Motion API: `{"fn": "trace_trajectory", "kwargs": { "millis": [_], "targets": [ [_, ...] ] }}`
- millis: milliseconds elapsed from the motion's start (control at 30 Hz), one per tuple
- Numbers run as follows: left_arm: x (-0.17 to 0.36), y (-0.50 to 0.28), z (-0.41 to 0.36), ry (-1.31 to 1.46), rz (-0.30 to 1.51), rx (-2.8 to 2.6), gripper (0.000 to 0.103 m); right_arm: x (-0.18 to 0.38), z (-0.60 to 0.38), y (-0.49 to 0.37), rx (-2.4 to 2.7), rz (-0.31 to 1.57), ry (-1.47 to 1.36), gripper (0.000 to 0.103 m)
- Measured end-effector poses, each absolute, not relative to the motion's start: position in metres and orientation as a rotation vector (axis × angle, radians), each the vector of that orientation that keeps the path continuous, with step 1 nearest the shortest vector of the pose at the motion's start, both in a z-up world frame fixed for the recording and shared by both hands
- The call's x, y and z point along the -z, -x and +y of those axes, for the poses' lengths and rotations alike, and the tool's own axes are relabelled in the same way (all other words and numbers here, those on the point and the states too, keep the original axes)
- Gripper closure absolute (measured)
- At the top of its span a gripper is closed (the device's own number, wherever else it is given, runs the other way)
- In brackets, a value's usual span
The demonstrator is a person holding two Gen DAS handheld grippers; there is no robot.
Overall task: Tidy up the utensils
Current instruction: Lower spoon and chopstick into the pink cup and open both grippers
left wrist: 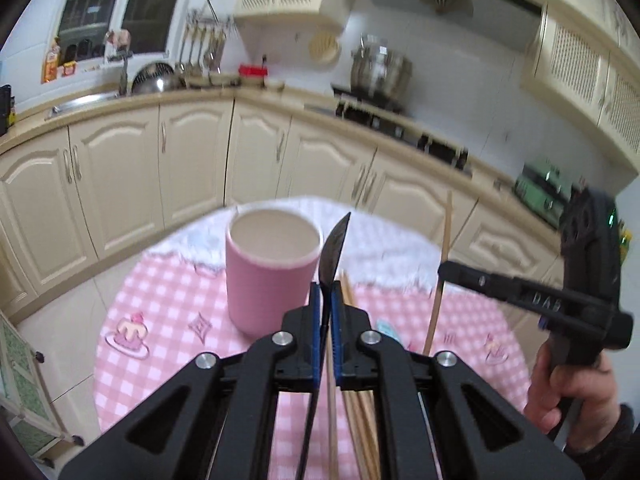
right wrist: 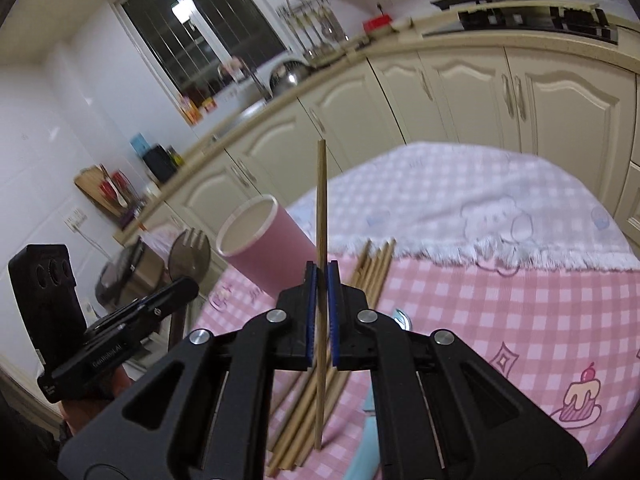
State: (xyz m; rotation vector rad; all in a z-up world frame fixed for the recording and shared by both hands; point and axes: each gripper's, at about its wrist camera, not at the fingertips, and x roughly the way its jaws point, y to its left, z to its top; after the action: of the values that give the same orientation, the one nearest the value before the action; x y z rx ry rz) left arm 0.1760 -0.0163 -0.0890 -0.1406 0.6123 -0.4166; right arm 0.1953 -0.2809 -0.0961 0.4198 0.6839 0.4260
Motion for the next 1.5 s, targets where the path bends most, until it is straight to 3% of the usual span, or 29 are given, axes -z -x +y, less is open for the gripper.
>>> {"fn": "trace_trajectory", "kwargs": {
  "millis": [900,1200,1500],
  "targets": [
    [0.0,-0.23,0.022,0.386,0.243,0.427,0.098,-0.058,-0.232,-0.226,-0.562,0.352,-0.209,0.098],
    [0.012,-0.266,0.005,0.373,0.206,0.428,0.098,-0.038,-0.212,-0.259,-0.559,0.409,-0.171,0.097],
    [0.06,-0.297,0.002,0.378,0.309,0.398,0.097,0.001,-0.201,-0.287,-0.563,0.545,-0.174,0.096]
  ]
}}
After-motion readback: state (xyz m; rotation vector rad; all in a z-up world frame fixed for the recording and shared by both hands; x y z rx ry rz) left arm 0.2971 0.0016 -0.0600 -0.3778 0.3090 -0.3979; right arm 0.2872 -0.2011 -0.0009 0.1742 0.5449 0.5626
